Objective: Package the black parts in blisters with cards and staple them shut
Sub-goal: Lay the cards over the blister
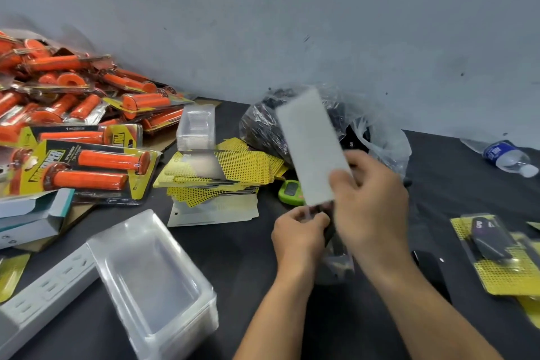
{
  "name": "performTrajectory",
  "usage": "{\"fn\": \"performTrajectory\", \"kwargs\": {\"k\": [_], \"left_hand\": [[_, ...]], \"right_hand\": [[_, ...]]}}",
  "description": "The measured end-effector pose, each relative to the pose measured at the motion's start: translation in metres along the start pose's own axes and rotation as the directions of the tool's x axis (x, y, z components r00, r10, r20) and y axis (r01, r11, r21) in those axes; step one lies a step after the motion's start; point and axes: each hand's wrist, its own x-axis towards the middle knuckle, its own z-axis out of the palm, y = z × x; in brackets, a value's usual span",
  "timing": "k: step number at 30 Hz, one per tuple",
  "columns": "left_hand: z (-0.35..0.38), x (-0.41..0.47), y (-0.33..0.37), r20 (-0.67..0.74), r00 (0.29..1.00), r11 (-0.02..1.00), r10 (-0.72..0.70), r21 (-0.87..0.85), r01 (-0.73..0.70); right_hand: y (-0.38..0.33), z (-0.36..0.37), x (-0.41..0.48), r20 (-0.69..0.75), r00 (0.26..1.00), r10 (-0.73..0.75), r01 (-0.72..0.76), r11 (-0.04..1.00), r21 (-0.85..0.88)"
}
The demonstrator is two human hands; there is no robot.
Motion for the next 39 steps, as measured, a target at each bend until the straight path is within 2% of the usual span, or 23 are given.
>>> {"fn": "performTrajectory", "kwargs": {"k": [2, 4, 5, 6, 8, 11, 16, 18, 21, 25, 27, 34, 39], "left_hand": [[0.003, 0.0, 0.001, -0.016, 0.999, 0.998, -0.034, -0.045, 0.033], [0.004, 0.003, 0.001, -0.036, 0.998, 0.994, -0.056, -0.1, 0.052], [0.004, 0.005, 0.0, -0.037, 0.997, 0.988, -0.067, -0.142, 0.061], [0.004, 0.007, -0.001, -0.03, 0.996, 0.983, -0.081, -0.166, 0.075], [0.002, 0.003, 0.0, -0.017, 0.994, 0.975, -0.108, -0.197, 0.103], [-0.001, -0.001, 0.006, 0.005, 0.985, 0.937, -0.175, -0.305, 0.168], [0.0, 0.001, 0.008, 0.005, 0.98, 0.924, -0.197, -0.334, 0.188], [0.001, 0.002, 0.006, -0.017, 0.98, 0.927, -0.2, -0.327, 0.183], [0.002, 0.004, 0.004, -0.048, 0.979, 0.945, -0.197, -0.275, 0.177], [-0.001, 0.005, 0.004, -0.087, 0.978, 0.955, -0.188, -0.247, 0.162], [-0.001, 0.004, 0.004, -0.092, 0.977, 0.955, -0.192, -0.245, 0.164], [0.0, 0.006, 0.003, -0.085, 0.978, 0.948, -0.193, -0.271, 0.164], [0.003, 0.005, 0.001, 0.007, 0.98, 0.937, -0.199, -0.29, 0.193]], "right_hand": [[0.016, -0.03, -0.017, 0.115, 0.958, 0.262, -0.282, 0.932, 0.226], [0.029, -0.047, -0.036, 0.323, 0.839, 0.438, -0.54, 0.748, 0.386], [0.033, -0.05, -0.045, 0.423, 0.769, 0.479, -0.634, 0.655, 0.411], [0.036, -0.051, -0.054, 0.499, 0.706, 0.502, -0.702, 0.587, 0.403], [0.04, -0.049, -0.067, 0.57, 0.62, 0.539, -0.774, 0.542, 0.329], [0.043, -0.043, -0.08, 0.579, 0.568, 0.585, -0.805, 0.539, 0.246], [0.045, -0.039, -0.088, 0.515, 0.545, 0.662, -0.835, 0.486, 0.259], [0.047, -0.041, -0.088, 0.482, 0.562, 0.672, -0.825, 0.492, 0.276], [0.052, -0.041, -0.09, 0.408, 0.642, 0.649, -0.76, 0.607, 0.232], [0.058, -0.037, -0.094, 0.327, 0.741, 0.586, -0.634, 0.771, 0.055], [0.059, -0.036, -0.094, 0.297, 0.775, 0.558, -0.581, 0.814, -0.015], [0.058, -0.037, -0.095, 0.288, 0.757, 0.587, -0.617, 0.787, 0.018], [0.057, -0.034, -0.096, 0.218, 0.764, 0.608, -0.626, 0.78, 0.019]]}}
